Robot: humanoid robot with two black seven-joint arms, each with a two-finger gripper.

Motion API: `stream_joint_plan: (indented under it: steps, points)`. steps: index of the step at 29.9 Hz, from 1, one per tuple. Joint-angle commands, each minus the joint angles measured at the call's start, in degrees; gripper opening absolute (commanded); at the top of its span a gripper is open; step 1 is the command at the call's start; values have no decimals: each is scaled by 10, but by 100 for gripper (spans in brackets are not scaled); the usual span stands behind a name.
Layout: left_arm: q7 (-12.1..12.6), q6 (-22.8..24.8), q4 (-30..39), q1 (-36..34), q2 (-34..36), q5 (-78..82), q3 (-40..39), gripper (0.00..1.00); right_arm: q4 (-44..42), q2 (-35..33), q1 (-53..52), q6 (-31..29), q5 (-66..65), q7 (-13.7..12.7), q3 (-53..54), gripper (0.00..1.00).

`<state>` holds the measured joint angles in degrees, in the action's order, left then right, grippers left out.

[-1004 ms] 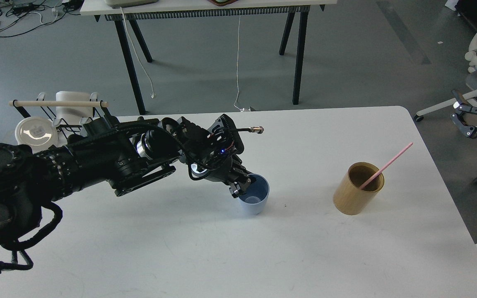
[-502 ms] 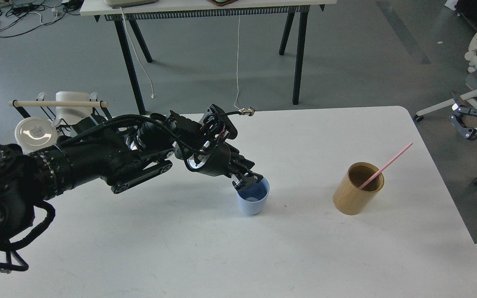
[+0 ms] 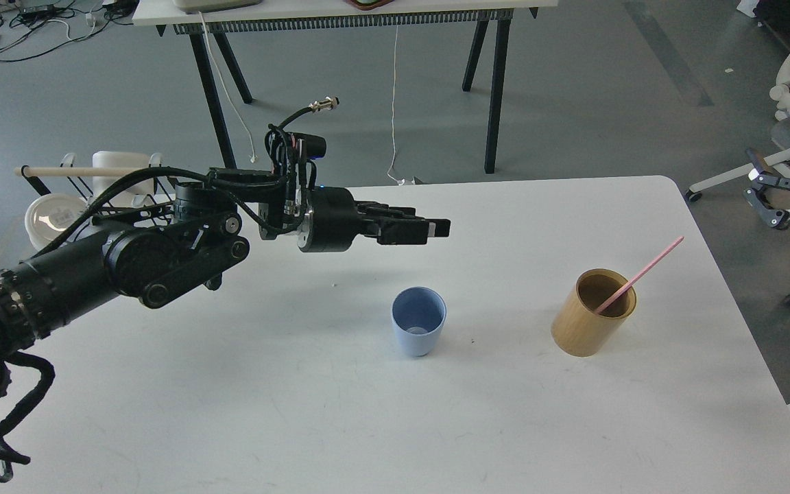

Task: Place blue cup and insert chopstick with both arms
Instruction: 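Withdraw the left arm back toward the rack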

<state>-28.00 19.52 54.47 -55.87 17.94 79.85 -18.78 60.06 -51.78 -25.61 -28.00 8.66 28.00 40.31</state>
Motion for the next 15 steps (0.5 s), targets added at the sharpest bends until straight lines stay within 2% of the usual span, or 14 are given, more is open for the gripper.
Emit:
stream_joint_plan:
  steps: [1, 8, 13, 15]
  points:
    - [0, 0, 7, 58, 2, -76, -122, 91, 0, -33, -8, 0, -64, 0, 4, 100]
    - [0, 16, 107, 184, 5, -192, -360, 94, 20, -142, -22, 0, -288, 0, 42, 100]
    - [0, 85, 126, 215, 10, -284, -456, 95, 73, -207, -21, 0, -412, 0, 70, 100]
    - [0, 85, 126, 228, 22, -334, -479, 97, 102, -229, -20, 0, -452, 0, 71, 100]
